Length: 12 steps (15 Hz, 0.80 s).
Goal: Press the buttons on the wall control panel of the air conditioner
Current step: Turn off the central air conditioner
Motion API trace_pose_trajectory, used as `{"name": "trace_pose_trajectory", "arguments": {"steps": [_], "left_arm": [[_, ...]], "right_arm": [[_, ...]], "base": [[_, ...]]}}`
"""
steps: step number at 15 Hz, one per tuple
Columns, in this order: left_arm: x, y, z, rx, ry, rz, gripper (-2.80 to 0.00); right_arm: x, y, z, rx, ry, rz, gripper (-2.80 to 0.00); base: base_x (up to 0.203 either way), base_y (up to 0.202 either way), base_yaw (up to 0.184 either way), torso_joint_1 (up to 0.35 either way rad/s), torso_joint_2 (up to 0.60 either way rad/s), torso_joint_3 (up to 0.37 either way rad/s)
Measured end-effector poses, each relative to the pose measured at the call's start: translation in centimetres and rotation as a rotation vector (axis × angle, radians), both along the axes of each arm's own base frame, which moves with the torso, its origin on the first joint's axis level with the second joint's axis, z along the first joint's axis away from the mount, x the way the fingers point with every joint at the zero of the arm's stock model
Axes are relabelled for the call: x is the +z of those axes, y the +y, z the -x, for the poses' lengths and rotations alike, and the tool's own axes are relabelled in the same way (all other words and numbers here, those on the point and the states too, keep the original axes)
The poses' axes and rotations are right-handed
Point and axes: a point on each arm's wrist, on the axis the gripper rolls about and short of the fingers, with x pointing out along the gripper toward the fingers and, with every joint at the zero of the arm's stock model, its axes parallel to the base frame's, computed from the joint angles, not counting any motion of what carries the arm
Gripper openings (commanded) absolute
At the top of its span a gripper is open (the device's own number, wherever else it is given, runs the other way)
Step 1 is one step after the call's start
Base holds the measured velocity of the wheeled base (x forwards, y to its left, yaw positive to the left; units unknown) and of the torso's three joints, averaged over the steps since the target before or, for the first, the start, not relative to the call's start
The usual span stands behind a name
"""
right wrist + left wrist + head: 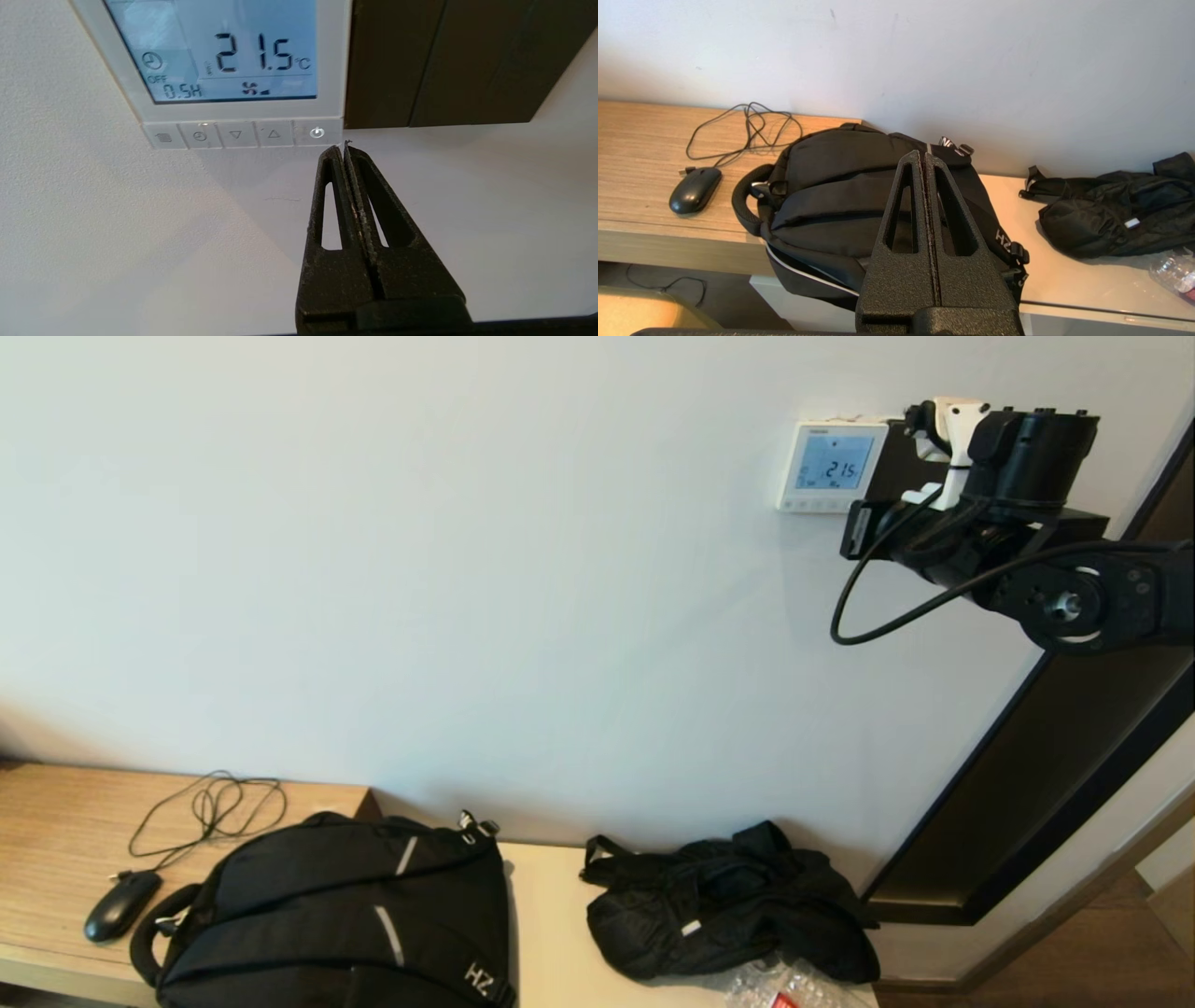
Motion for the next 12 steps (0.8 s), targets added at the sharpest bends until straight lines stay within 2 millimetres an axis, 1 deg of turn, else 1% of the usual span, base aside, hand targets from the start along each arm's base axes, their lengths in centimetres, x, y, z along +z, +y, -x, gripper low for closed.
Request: {"name": "trace_pose_trajectory", "arguments": {"steps": [9,12], "left_arm": [[0.0,0.0,0.0,0.0,0.0,0.0,-2.8],[0.0,0.0,0.0,0.001,0.0,0.001,-2.8]], "right_arm": [[-0.38,0.14,-0.84,-0.011,0.007,0.007,-2.8],[-0.19,0.18,-1.03,-0.016,0.0,0.008,-2.8]], "base": [[0.0,0.0,0.0,0.0,0.0,0.0],[0.0,0.0,0.0,0.0,0.0,0.0]]}}
